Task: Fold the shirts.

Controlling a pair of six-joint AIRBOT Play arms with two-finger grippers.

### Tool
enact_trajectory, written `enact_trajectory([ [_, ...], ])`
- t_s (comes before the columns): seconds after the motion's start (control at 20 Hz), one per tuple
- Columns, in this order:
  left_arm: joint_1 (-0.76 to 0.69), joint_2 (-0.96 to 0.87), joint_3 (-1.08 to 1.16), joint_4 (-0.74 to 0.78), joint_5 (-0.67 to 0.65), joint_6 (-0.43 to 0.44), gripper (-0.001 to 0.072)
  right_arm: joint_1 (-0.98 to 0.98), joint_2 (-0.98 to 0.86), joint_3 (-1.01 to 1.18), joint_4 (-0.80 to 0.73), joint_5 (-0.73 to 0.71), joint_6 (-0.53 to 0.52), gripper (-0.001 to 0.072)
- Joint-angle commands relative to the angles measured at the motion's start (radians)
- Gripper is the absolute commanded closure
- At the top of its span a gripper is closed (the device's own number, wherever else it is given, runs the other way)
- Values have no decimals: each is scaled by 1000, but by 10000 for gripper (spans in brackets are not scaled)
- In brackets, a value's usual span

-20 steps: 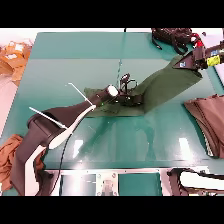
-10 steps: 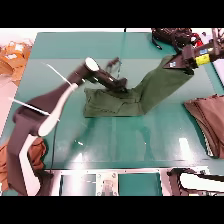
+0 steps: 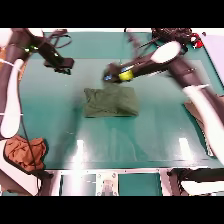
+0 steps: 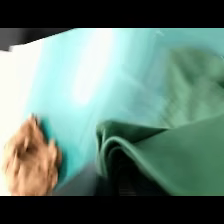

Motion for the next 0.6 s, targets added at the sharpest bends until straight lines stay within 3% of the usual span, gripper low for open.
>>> enact_trajectory([
  [0.0,65,39,5,75,-43,27,684,254,-188,-23,0,-497,25,158],
  [0.1,71,39,-2,66,-51,50,684,268,-238,-22,-8,-496,26,158],
  [0.3,71,39,-13,66,-47,64,684,56,-182,-23,-43,-235,26,158],
  [0.55,71,39,-20,67,-44,63,684,-333,-116,-23,-190,126,26,158],
])
